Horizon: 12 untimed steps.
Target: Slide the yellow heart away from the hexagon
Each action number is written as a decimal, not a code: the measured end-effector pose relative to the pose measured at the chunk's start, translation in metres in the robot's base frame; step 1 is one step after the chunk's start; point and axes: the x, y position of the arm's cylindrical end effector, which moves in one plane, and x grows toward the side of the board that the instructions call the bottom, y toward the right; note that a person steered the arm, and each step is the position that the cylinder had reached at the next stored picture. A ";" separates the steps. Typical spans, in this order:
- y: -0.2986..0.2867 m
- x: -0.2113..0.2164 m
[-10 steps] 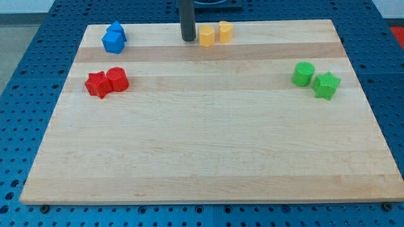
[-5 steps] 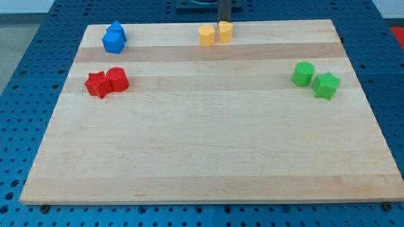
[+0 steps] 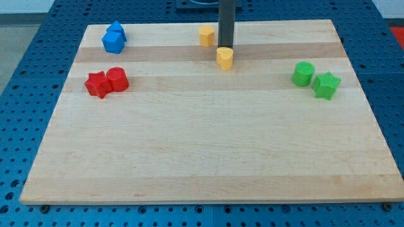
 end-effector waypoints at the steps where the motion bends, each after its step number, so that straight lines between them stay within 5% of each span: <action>1: -0.001 0.008; 6: -0.037 0.060; 12: 0.006 0.088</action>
